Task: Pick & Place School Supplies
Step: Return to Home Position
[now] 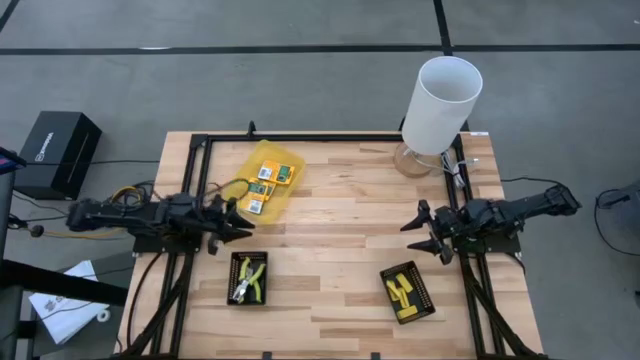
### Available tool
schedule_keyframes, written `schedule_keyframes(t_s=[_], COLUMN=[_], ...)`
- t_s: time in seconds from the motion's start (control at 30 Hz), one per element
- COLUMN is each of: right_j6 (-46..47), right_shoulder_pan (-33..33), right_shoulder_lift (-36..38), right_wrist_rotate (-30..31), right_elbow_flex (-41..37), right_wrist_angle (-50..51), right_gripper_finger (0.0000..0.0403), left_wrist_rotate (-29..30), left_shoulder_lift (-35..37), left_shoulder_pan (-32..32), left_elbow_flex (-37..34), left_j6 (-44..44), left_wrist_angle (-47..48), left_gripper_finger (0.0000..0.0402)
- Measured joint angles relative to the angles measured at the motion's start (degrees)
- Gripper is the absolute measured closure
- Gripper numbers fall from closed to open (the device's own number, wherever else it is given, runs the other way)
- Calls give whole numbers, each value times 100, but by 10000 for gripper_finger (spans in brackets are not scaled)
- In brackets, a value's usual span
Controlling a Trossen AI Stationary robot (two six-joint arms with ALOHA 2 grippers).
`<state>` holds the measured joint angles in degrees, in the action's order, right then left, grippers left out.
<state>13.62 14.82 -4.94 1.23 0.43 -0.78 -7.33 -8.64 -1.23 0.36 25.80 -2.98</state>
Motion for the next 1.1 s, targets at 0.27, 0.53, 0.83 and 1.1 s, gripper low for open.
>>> schedule_keyframes(t_s=[0.27,0.53,0.83,1.1], right_j6=[11,7,-6,-6], right_shoulder_pan=[-63,-164,-222,-225], right_shoulder_lift=[473,469,467,459], right_wrist_rotate=[-49,-44,-48,-60], right_elbow_flex=[-2,-4,-7,-7], right_wrist_angle=[0,2,2,2], right_gripper_finger=[159,159,159,159], left_wrist_rotate=[81,96,105,176], left_shoulder_lift=[865,863,865,850], left_shoulder_pan=[-161,-403,-360,-355], left_elbow_flex=[11,-2,-2,8], left_j6=[4,2,2,5], left_wrist_angle=[-1122,-1416,-1457,101], left_gripper_finger=[275,275,275,275])
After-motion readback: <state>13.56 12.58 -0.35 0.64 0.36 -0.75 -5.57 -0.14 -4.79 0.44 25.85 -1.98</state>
